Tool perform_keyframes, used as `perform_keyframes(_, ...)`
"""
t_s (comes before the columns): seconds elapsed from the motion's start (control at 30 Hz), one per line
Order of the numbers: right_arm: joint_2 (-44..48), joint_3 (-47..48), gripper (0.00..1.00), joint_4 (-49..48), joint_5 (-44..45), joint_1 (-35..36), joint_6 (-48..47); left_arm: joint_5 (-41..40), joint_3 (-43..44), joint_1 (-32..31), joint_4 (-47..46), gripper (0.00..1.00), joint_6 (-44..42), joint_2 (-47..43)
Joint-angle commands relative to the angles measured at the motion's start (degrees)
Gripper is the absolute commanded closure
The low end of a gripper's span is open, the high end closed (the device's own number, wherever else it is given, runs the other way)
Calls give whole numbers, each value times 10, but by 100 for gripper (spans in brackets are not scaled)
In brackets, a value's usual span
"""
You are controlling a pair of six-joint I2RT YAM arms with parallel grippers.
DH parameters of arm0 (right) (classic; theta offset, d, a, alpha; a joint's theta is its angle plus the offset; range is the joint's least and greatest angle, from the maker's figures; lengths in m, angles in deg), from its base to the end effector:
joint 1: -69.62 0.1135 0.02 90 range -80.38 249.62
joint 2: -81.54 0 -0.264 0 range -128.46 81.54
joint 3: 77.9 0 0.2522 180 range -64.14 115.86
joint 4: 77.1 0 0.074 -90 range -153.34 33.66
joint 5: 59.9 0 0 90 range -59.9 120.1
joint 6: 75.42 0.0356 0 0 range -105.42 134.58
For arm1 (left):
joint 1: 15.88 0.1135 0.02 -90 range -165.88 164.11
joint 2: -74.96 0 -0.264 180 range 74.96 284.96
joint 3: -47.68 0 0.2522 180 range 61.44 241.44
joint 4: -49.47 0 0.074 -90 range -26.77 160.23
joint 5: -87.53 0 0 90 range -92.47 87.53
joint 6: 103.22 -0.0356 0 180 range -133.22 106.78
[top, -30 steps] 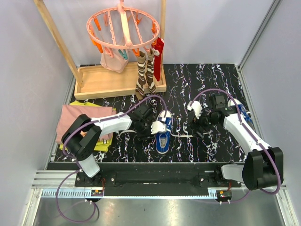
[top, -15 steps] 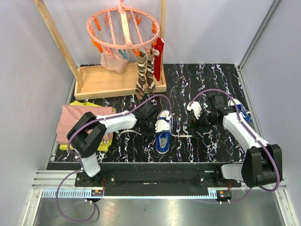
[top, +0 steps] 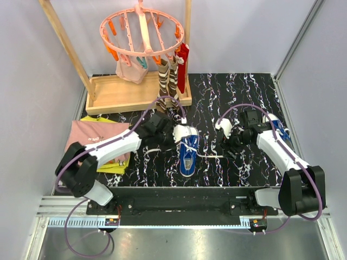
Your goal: Tie the shoes
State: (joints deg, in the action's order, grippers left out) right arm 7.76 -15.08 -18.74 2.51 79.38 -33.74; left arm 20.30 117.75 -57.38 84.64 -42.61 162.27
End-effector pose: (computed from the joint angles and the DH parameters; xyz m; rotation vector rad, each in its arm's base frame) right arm 0.2250 0.0554 0.2203 -1.3702 2.2269 0.4480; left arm 0.2258 -0.2181 0.2178 1.5706 1.9144 -0.5834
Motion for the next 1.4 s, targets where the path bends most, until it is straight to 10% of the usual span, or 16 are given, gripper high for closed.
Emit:
perform_keyframes(0.0, -2, 0, 35, -19, -20, 3, -14, 74, -21, 9, -106, 100, 139, -36)
perform_keyframes(0.3, -52, -24, 39, -44, 22, 34, -60, 116, -40, 28, -200, 100, 268, -20)
perform_keyframes(1.37, -82, -58, 27, -69, 140, 3, -145, 144, -47, 49, -198, 100, 265, -21)
